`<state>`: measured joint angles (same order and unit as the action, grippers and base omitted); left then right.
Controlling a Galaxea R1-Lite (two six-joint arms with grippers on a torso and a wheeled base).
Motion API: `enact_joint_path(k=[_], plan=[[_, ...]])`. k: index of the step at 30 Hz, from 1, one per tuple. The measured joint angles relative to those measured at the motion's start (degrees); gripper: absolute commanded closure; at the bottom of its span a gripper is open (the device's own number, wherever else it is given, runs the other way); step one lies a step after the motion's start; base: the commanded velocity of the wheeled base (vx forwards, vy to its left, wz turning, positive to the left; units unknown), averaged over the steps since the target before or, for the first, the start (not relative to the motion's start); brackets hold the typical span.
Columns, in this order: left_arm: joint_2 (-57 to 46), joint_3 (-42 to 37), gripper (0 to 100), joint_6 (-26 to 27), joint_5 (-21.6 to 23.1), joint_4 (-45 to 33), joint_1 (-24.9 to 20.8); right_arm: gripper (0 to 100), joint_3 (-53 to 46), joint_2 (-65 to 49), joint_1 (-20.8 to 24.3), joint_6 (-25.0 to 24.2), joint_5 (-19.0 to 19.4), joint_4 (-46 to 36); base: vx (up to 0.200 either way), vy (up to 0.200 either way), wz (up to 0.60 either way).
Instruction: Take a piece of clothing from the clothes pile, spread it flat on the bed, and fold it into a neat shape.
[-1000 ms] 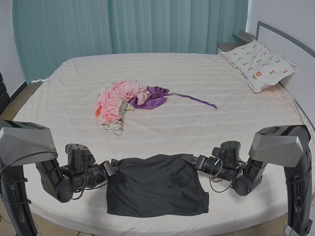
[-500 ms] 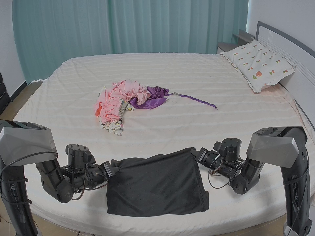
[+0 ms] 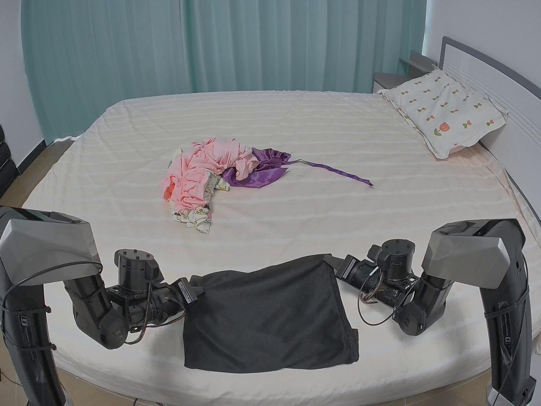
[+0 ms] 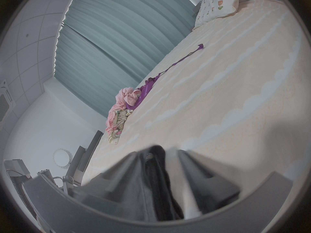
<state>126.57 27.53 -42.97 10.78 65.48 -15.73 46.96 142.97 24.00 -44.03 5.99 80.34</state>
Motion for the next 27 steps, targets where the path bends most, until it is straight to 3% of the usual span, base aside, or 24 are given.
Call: enact_joint_path(k=[5, 9, 17, 22, 27], plan=[[-0.02, -0.4, 0, -0.38, -0.07, 2.18, 0.0, 0, -1.29, -0.17, 0.02, 0.07, 0.0, 2.71, 0.0, 0.0, 0.0], [-0.26, -0.85, 0, -3.88, -0.05, 5.06, 0.63, 0, -3.55, -1.05, -0.74, 0.13, 0.02, 4.18, 0.0, 0.0, 0.0], [-5.07, -3.05, 0, -5.74, 0.0, 8.01, 3.99, 0, -7.33, -6.03, -3.01, 0.87, -0.07, 4.71, 0.0, 0.0, 0.0], [-10.86, -5.07, 0, -2.77, -1.07, 8.25, 5.12, 0, -10.23, -10.86, -3.91, 3.12, -0.84, 4.27, 0.0, 0.0, 0.0], [-18.33, -8.13, 0, 3.56, -3.96, 8.09, 5.42, 0, -18.04, -18.33, -5.24, 6.7, -3.1, 5.0, 0.0, 0.0, 0.0]])
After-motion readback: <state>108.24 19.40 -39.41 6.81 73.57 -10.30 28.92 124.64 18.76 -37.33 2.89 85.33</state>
